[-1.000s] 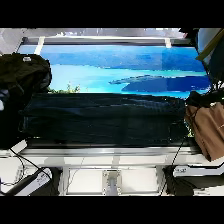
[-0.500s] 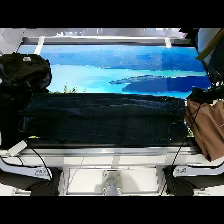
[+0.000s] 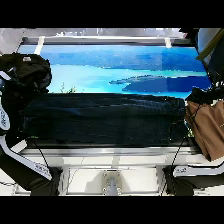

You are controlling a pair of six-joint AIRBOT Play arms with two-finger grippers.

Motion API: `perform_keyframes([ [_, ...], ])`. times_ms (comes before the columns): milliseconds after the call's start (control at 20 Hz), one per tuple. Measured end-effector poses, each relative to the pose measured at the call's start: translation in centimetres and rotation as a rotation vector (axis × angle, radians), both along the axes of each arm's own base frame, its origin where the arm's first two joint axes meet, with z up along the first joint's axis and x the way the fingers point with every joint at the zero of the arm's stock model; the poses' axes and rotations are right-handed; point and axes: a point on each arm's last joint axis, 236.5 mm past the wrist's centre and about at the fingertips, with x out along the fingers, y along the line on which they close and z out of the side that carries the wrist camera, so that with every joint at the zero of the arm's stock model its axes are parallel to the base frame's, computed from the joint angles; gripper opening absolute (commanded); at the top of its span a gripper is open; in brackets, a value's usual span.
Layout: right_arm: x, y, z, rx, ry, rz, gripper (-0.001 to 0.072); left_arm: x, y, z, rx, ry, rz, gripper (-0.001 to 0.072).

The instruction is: Fold the clothes and pants, and hang the long-sleeved shirts on hangers.

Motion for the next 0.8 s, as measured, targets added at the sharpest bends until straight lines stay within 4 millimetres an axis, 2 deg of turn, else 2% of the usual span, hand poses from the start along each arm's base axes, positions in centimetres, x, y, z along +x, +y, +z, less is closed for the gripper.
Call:
perform_keyframes([
  [50, 0.0, 0.0, 0.0, 0.002, 0.002, -0.002, 0.0213, 0.1, -0.2, -0.1, -0.007, 0.002, -0.012, 0.0431],
  [150, 0.0, 0.1, 0.0, 0.005, 0.003, -0.005, 0.0212, 0.2, -0.6, -0.2, -0.022, 0.0, -0.038, 0.0249],
  [200, 0.0, 0.1, 0.0, 0.006, 0.003, -0.006, 0.0212, 0.1, -0.9, -0.3, -0.029, 0.004, -0.052, 0.0131],
  [250, 0.0, 0.1, 0.0, 0.006, 0.003, -0.006, 0.0213, 0.2, -1.0, -0.3, -0.033, 0.003, -0.059, 0.0053],
  [300, 0.0, 0.1, 0.0, 0.006, 0.003, -0.006, 0.0212, 0.2, -1.2, -0.2, -0.038, 0.002, -0.065, 0.0016],
  [400, 0.0, 0.1, 0.0, 0.007, 0.004, -0.009, 0.0212, 0.3, -1.4, 0.0, -0.039, -0.001, -0.079, 0.0015],
  [550, 0.0, 0.1, 0.1, 0.006, 0.002, -0.01, 0.0201, 0.9, -1.4, 2.1, -0.021, -0.043, -0.09, 0.0015],
  [800, 0.3, -0.4, 0.1, -0.01, -0.009, -0.02, 0.0214, 2.8, -0.8, 9.4, 0.058, -0.204, -0.09, 0.0016],
])
